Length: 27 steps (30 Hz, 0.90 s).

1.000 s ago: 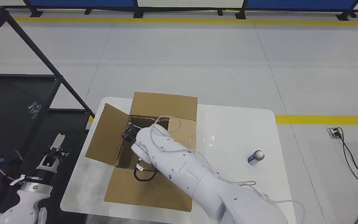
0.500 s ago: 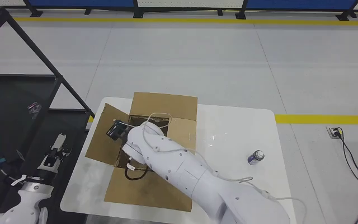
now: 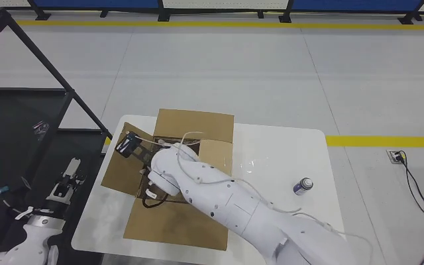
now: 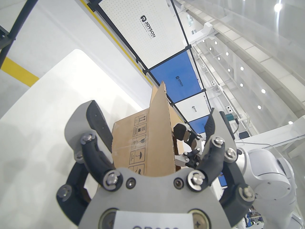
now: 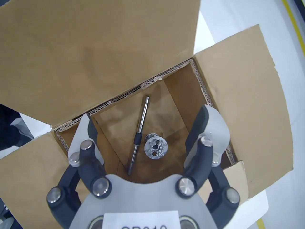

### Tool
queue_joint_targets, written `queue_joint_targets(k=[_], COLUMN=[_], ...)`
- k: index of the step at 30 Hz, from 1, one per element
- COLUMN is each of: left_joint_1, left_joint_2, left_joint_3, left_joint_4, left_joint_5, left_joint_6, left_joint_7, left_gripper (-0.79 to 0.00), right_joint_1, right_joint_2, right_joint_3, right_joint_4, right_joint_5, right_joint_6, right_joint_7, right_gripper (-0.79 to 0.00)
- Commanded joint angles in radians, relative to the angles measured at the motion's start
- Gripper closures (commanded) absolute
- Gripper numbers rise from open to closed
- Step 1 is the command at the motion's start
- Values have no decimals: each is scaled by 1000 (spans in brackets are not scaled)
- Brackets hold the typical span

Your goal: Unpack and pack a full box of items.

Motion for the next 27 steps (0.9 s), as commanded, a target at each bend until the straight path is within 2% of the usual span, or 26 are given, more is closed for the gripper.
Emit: queue_joint_targets(k=[1, 6, 10, 13, 17, 19, 22, 27], left_joint_1=[0, -1, -3, -7, -13, -16, -18, -28], left_joint_2=[0, -1, -1, -1, 0, 0, 0, 1], left_joint_3=[2, 5, 10, 14, 19, 21, 22, 29], left_joint_4=[-2, -7, -12, -19, -25, -26, -26, -20], left_joint_5=[3, 9, 19, 28, 38, 40, 45, 56], left_joint_6=[1, 6, 14, 19, 28, 30, 34, 42], left_joint_7=[0, -3, -5, -8, -11, -12, -15, -24], left_gripper=[-785, -785, -785, -785, -785, -785, -785, -785], right_joint_1=[-48, -233, -447, -603, -772, -843, -954, -1072], right_joint_2=[43, 164, 253, 297, 329, 339, 351, 360], right_joint_3=[44, 196, 345, 436, 537, 587, 661, 845], right_joint_4=[-91, -397, -694, -890, -1073, -1141, -1264, -1337], right_joint_5=[-54, -239, -423, -545, -676, -762, -818, -922], right_joint_6=[65, 153, 147, 126, 150, 204, 223, 333], right_joint_7=[22, 119, 221, 264, 297, 335, 364, 484], right_gripper=[-785, -785, -785, -785, -785, -785, -785, -785])
